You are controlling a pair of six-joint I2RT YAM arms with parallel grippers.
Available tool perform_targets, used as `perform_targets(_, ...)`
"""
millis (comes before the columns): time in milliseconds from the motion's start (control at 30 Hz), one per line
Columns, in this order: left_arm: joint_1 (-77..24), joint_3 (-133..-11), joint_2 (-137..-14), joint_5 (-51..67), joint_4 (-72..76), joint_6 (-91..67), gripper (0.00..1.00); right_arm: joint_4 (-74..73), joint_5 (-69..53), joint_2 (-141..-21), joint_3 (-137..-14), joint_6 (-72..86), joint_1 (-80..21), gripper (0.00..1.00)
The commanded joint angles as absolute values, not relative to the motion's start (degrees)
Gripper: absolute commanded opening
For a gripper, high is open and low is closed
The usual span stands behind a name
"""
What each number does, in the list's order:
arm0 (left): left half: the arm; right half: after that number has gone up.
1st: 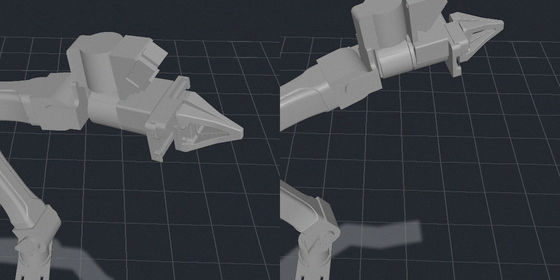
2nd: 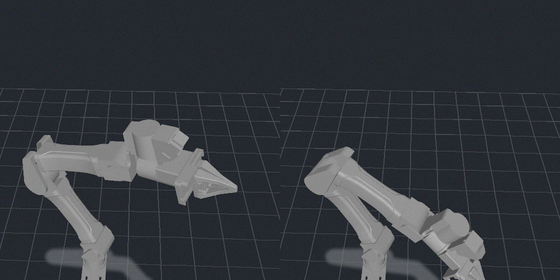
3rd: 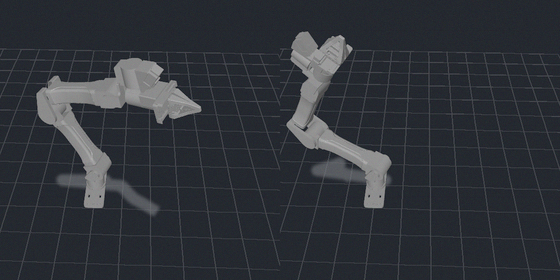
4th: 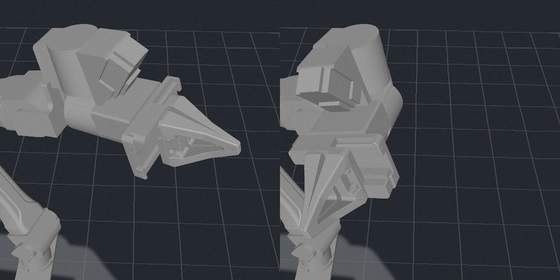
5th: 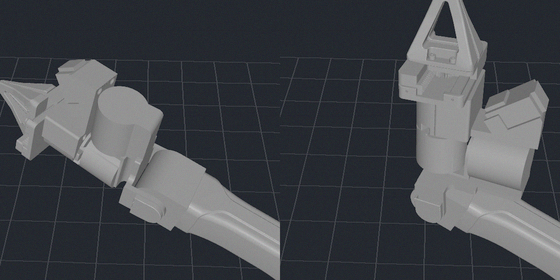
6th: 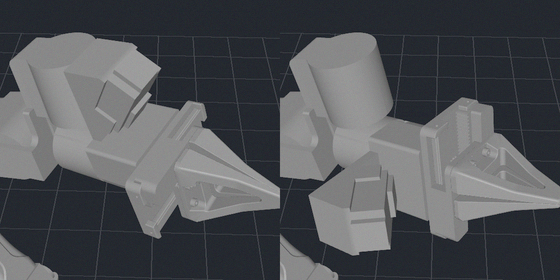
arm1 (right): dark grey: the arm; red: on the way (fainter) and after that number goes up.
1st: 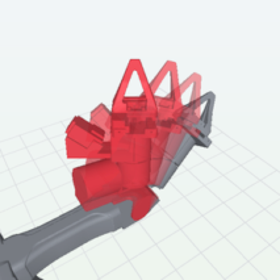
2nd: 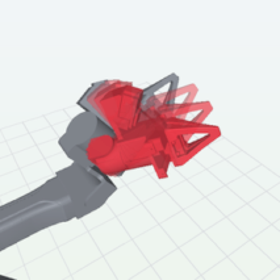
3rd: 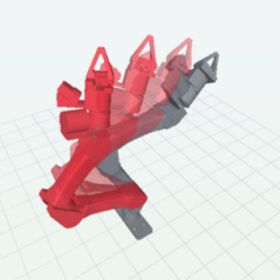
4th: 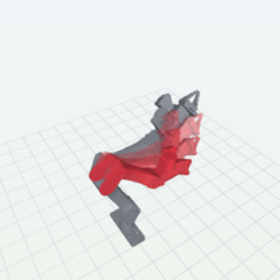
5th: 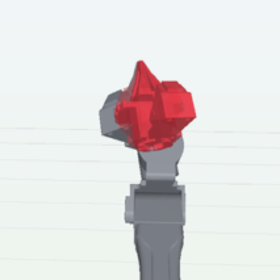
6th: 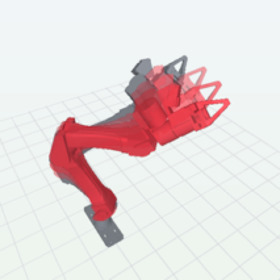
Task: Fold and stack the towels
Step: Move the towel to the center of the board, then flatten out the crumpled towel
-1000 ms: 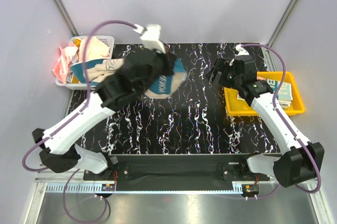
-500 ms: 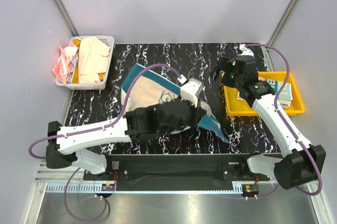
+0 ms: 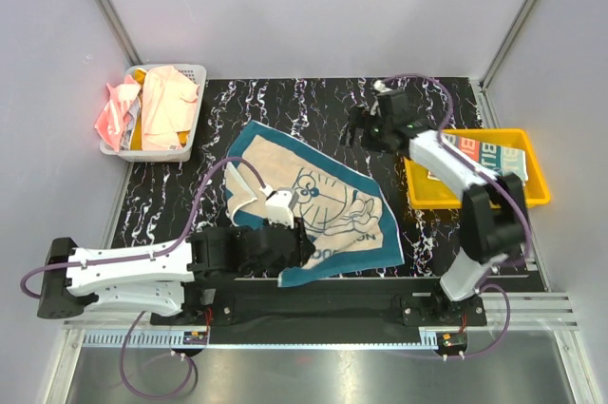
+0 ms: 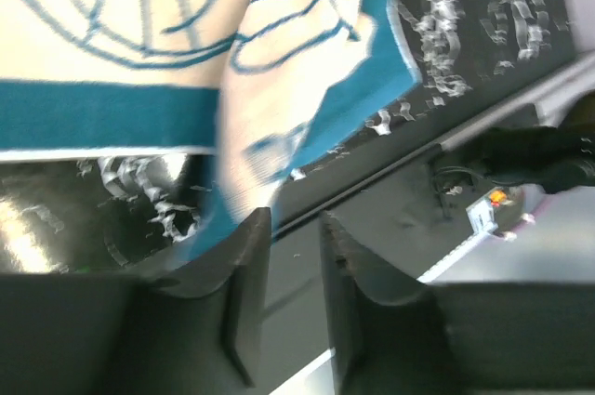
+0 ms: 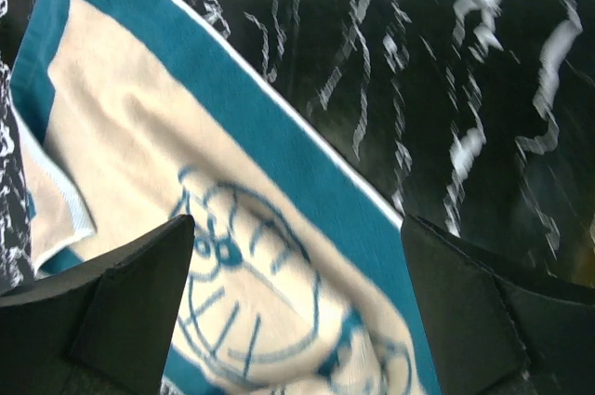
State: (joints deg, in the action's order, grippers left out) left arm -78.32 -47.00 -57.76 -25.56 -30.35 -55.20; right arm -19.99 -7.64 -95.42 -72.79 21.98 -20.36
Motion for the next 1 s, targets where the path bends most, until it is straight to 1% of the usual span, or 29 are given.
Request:
perform_targets(0,-76.47,-50.88,-58.44,-34.44,-38.72,-63.1,0.43,-16.6,-10.54,-103.86,-83.12,16.88,-21.79,1.0)
perform_targets(33,-73.33,-51.5,-58.53,-34.98,-39.8,-63.71,0.49,-16.96,-12.55,-108.59,-87.76,15.4,-21.97,1.0)
perform_targets(67,-71.39,-51.16,-58.27,-35.15,-40.25,-64.24,0.51,-17.75,-13.18,-110.81,-89.89,15.12,-22.15,1.0)
perform_targets(100,-69.11,-50.11,-58.1,-34.46,-39.3,-63.99,0.51,-18.71,-13.53,-115.01,-94.35,13.9,-22.84,0.99)
perform_targets(133,-66.3,-49.4,-58.01,-32.89,-38.07,-63.38,0.5,-19.85,-12.4,-116.88,-96.4,13.28,-23.55,0.99)
perform_targets(167,-61.31,-48.61,-57.75,-30.35,-34.66,-62.06,0.5,-22.13,-11.35,-118.46,-98.33,12.75,-23.99,0.99)
perform_targets(233,-56.97,-46.51,-58.44,-28.31,-31.31,-61.18,0.5,-23.72,-10.11,-122.67,-102.99,11.52,-25.65,0.97)
perform_targets(267,-53.04,-46.23,-59.06,-25.6,-29.55,-59.78,0.48,-25.21,-9.85,-123.83,-104.23,11.17,-26.36,0.97)
perform_targets(333,-50.46,-45.88,-62.92,-25.31,-27.6,-59.41,0.47,-26.45,-7.23,-126.89,-107.47,9.85,-28.2,0.95)
perform_targets(433,-43.54,-44.14,-68.37,-21.81,-24.36,-59.5,0.31,-30.14,-1.52,-130.76,-111.96,7.83,-32.07,0.92)
perform_targets(500,-41.06,-42.72,-70.48,-18.29,-19.72,-59.59,0.25,-31.9,-0.44,-132.36,-114.07,7.82,-34.01,0.9)
perform_targets(533,-40.09,-41.76,-72.49,-17.41,-18.47,-59.5,0.24,-32.6,2.52,-133.84,-114.52,8.0,-34.54,0.89)
perform_targets(600,-38.59,-42.01,-74.52,-17.14,-17.41,-59.15,0.23,-32.96,4.65,-134.56,-114.17,8.0,-35.5,0.89)
perform_targets(667,-38.15,-42.01,-77.25,-16.53,-16.35,-58.98,0.24,-33.05,5.71,-135.35,-113.82,7.91,-36.03,0.89)
perform_targets(767,-37.09,-41.75,-81.19,-14.86,-15.3,-59.15,0.24,-33.13,6.85,-136.4,-112.85,8.52,-36.65,0.86)
perform_targets(833,-35.95,-41.84,-82.7,-14.68,-15.29,-59.33,0.22,-33.83,9.73,-137.37,-112.76,9.05,-36.74,0.73)
perform_targets(867,-35.51,-41.92,-84.01,-14.68,-15.38,-59.24,0.21,-34.88,11.23,-137.55,-112.68,9.31,-36.65,0.68)
perform_targets(900,-34.9,-42.53,-84.55,-14.68,-15.64,-59.15,0.2,-35.5,13.08,-137.46,-112.07,10.19,-36.65,0.58)
perform_targets(933,-34.02,-42.8,-84.99,-15.11,-15.91,-58.72,0.2,-35.94,16.75,-137.03,-111.45,10.63,-36.48,0.5)
perform_targets(967,-33.58,-43.24,-85.95,-15.2,-16.43,-58.45,0.2,-36.3,18.09,-136.67,-110.66,11.33,-36.21,0.45)
